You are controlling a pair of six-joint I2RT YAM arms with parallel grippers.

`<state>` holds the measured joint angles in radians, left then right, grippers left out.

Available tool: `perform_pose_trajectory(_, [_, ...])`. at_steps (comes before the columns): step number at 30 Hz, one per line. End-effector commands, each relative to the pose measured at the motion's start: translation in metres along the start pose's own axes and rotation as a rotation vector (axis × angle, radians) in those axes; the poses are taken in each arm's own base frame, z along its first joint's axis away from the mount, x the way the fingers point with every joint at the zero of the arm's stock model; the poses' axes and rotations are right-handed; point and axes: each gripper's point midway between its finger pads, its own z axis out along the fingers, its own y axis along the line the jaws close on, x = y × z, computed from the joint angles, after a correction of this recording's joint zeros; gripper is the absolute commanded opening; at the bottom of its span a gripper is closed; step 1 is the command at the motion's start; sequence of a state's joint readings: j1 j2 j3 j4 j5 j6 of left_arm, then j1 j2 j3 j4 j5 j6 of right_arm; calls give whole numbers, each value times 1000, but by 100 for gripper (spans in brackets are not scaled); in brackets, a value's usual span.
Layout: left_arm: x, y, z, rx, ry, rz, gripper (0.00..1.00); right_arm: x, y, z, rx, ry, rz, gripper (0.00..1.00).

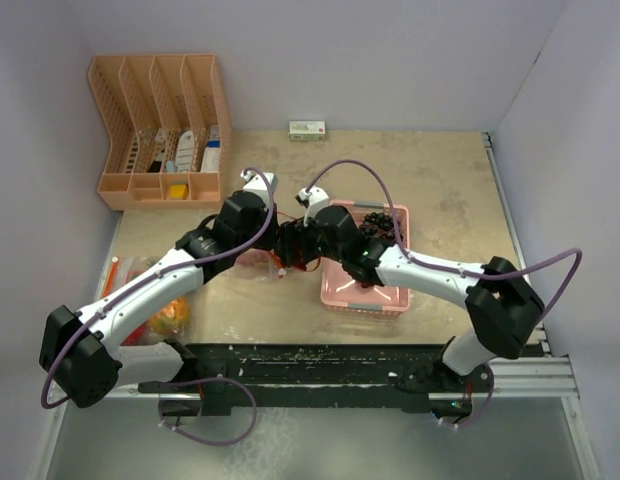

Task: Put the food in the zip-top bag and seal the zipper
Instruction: Place the fake fruit in the zipper food storage bag, then pick up the fake fruit from the bin.

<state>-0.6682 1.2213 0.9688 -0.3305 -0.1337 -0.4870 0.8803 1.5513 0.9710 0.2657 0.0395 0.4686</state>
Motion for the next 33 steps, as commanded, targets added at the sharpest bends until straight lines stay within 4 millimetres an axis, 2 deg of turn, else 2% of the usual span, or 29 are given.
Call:
perform_pose_trajectory(1, [-18, -11, -1, 44, -59, -6, 0, -5, 6, -21, 6, 42, -117, 87])
perform_pose_trajectory(2, [-18, -10, -1, 38, -61, -4, 0, 1, 1, -30, 18, 47, -118, 89])
perform_pose_trajectory(7, [-20, -4, -1, 8, -74, 6, 0, -13, 0, -76, 34, 28, -117, 92])
perform_pose_trajectory(9, [-19, -4, 1, 4, -69, 10, 0, -21, -9, -92, 97, 17, -95, 99])
perform_pose_trajectory(11, [-17, -3, 1, 4, -63, 8, 0, -27, -30, -106, 223, 38, -69, 100])
perform_pose_trajectory(15, [-14, -6, 0, 27, -67, -6, 0, -11, -92, -120, 503, 173, 31, 99])
perform_pose_trajectory(18, [-12, -9, -1, 49, -78, -13, 0, 5, -127, -119, 567, 221, 135, 100])
perform_pose_trajectory(22, [-12, -7, -3, 47, -82, 0, 0, 15, -158, -111, 625, 224, 219, 100])
perform_pose_trajectory(27, [-15, -9, -8, 65, -100, 12, 0, 32, -186, -93, 697, 272, 236, 100])
perform_pose_trajectory(33, [-11, -8, -9, 72, -104, 15, 0, 78, -211, -81, 804, 381, 284, 99])
